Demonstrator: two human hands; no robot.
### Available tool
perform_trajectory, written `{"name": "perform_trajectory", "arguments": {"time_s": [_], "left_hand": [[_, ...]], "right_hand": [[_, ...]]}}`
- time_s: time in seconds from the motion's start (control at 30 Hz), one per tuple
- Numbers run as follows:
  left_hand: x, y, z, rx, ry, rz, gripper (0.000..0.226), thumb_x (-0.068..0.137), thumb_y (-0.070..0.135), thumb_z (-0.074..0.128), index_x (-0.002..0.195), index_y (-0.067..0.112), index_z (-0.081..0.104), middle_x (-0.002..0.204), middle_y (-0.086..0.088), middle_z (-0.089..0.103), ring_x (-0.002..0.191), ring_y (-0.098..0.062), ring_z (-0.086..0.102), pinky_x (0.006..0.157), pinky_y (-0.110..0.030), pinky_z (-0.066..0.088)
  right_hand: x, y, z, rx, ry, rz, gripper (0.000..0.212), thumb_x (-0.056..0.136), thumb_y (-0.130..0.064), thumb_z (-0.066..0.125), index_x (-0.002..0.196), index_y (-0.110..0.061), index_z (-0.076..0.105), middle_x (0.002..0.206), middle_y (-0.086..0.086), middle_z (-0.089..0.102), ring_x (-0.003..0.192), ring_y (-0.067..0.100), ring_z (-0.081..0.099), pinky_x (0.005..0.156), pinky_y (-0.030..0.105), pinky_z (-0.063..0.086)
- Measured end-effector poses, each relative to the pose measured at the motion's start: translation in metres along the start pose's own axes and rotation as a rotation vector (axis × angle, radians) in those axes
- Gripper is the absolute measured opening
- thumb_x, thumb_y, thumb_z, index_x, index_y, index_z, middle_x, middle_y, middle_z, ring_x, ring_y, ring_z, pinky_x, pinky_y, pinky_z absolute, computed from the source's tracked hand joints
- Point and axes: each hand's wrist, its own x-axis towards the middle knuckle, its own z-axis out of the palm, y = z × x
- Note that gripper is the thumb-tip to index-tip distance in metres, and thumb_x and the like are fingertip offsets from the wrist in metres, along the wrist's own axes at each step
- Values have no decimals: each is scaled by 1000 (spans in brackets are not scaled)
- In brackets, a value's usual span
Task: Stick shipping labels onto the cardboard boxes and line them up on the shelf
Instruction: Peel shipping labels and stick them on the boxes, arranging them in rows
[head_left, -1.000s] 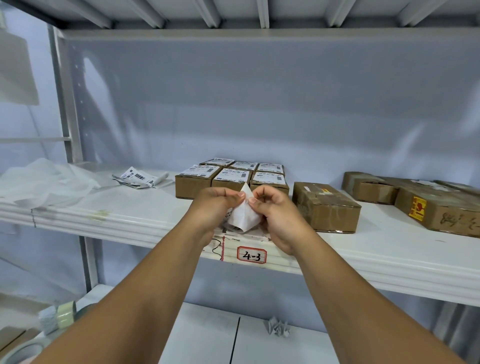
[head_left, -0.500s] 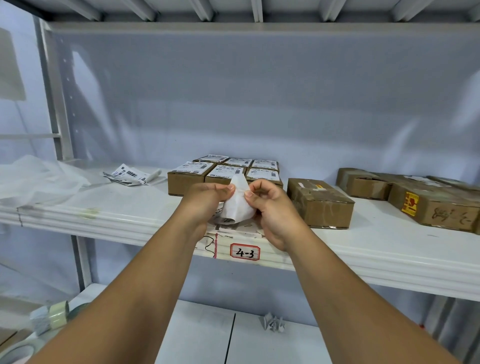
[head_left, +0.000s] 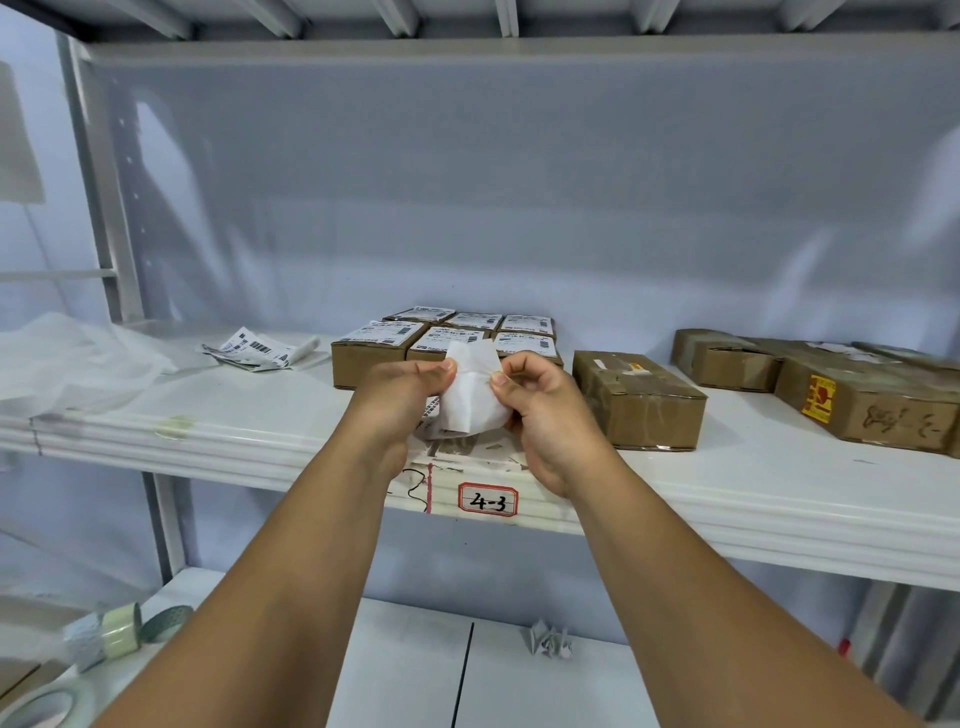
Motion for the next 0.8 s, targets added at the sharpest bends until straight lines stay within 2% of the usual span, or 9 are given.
{"name": "perform_trajectory", "arguments": {"time_s": [0.03,0.07,0.17,0.23,0.3,0.37,0.43,0.53,0.8], "left_hand": [[2,-1,0,-16,10,1,10,90,15,60,82,11,64,77,7,62,110,-8,41,52,-17,39],[3,-1,0,-24,20,-2,8,90,16,60,86,10,65,90,8,62,114,-22,53,61,-20,38],[5,-3,-1,-30,28,-3,8,90,17,61,91,10,65,109,5,58,127,-31,43,70,-23,37],[6,-4,-1,-38,33,-2,8,90,16,61,92,10,64,113,1,60,124,-26,46,73,-23,37],[8,-5,0,-47,37,-3,7,90,16,61,91,9,65,106,3,62,109,-14,53,70,-22,37],[11,-6,-1,-39,40,-17,8,89,16,62,87,10,65,82,3,63,78,-4,53,62,-22,36],[14,-6,-3,-21,48,-34,9,89,16,63,83,10,65,62,4,54,59,-10,41,55,-23,35],[16,-8,-5,-39,44,-36,15,90,14,61,75,14,63,53,5,50,53,-10,37,49,-22,33],[11,-11,-12,-8,-39,35,19,94,9,52,78,14,62,70,1,62,56,-11,57,46,-19,46]], "right_hand": [[0,-1,0,4,5,1,27,94,2,50,72,-14,49,70,3,50,64,11,41,57,23,35],[0,-1,0,6,9,3,27,94,2,50,72,-14,49,70,2,49,64,11,41,57,23,35],[0,-1,0,18,17,3,27,94,2,49,71,-14,49,68,1,49,63,11,41,58,23,35],[0,-1,0,31,27,6,28,94,2,49,71,-14,49,68,1,49,63,11,41,59,24,34],[0,-1,0,45,34,6,28,94,2,49,71,-14,49,67,1,48,63,11,40,59,23,33],[1,-1,-1,58,39,14,28,94,2,50,71,-14,50,68,1,48,63,10,41,60,23,34],[1,0,-1,63,41,18,28,93,2,50,71,-14,50,68,0,48,63,10,42,60,22,36],[1,0,-2,71,46,10,29,93,3,49,71,-14,50,66,0,47,61,9,41,57,20,35],[-4,-8,0,-102,-17,48,25,92,4,46,80,-16,55,77,3,52,63,13,46,45,17,40]]}}
